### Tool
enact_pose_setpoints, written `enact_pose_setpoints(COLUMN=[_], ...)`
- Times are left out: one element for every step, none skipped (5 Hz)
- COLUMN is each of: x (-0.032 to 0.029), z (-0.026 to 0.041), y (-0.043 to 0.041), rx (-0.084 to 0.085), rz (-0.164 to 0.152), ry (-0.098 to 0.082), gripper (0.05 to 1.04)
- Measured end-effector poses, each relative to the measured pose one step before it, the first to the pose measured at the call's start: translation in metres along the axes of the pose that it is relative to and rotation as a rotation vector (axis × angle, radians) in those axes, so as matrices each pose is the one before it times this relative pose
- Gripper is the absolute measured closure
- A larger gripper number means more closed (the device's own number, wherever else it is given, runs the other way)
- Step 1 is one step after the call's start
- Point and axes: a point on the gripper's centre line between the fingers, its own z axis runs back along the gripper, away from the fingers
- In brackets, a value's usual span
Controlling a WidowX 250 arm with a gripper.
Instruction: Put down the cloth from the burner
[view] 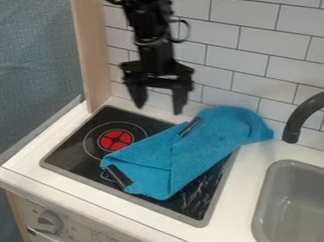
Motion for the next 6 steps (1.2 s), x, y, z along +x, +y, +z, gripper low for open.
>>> enact_pose_setpoints(x=[-0.02269,-0.01227,-0.01301,-0.00485,-0.0021,0.00058], z=[0.01099,-0.0043,-0.01203,-0.01064,-0.01918,-0.01037], y=[0.01839,0.01428,0.01221,0.00338,0.00231,0.0016], rx=[0.1195,0.0725,0.0475,0.0142,0.0073,0.016], rz=[0.2359,0.1511,0.1145,0.0772,0.037,0.0546], ry=[-0.021,-0.003,0.001,0.0026,0.0321,-0.0023], gripper=[0.085,0.085,0.085,0.085,0.085,0.085])
